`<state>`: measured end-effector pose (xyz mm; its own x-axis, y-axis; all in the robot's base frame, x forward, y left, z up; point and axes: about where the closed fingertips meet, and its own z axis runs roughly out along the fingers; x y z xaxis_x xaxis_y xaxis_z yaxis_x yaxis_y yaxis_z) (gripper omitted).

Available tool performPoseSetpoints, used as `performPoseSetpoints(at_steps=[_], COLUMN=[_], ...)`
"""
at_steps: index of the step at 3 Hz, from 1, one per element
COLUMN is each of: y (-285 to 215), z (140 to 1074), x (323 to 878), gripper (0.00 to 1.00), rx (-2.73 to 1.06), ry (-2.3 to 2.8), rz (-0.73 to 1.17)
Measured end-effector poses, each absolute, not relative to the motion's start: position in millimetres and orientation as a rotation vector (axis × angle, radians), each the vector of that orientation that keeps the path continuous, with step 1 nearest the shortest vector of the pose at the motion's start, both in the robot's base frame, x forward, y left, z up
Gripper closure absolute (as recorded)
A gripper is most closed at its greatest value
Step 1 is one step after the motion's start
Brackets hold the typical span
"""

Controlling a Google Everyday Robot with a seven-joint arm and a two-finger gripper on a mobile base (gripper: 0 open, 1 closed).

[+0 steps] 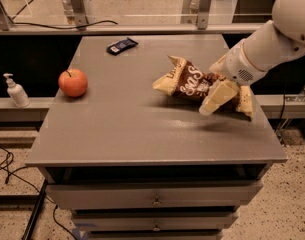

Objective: Move brown chip bag near rxbar blueberry

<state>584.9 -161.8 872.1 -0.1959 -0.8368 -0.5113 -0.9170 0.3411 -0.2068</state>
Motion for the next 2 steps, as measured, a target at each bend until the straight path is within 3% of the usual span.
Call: performPoseSetpoints(at_steps=[2], y=[-157], z=[868], x=[609], gripper=[0.64], rx=[-1.548], ry=[2.019], rz=[0.142])
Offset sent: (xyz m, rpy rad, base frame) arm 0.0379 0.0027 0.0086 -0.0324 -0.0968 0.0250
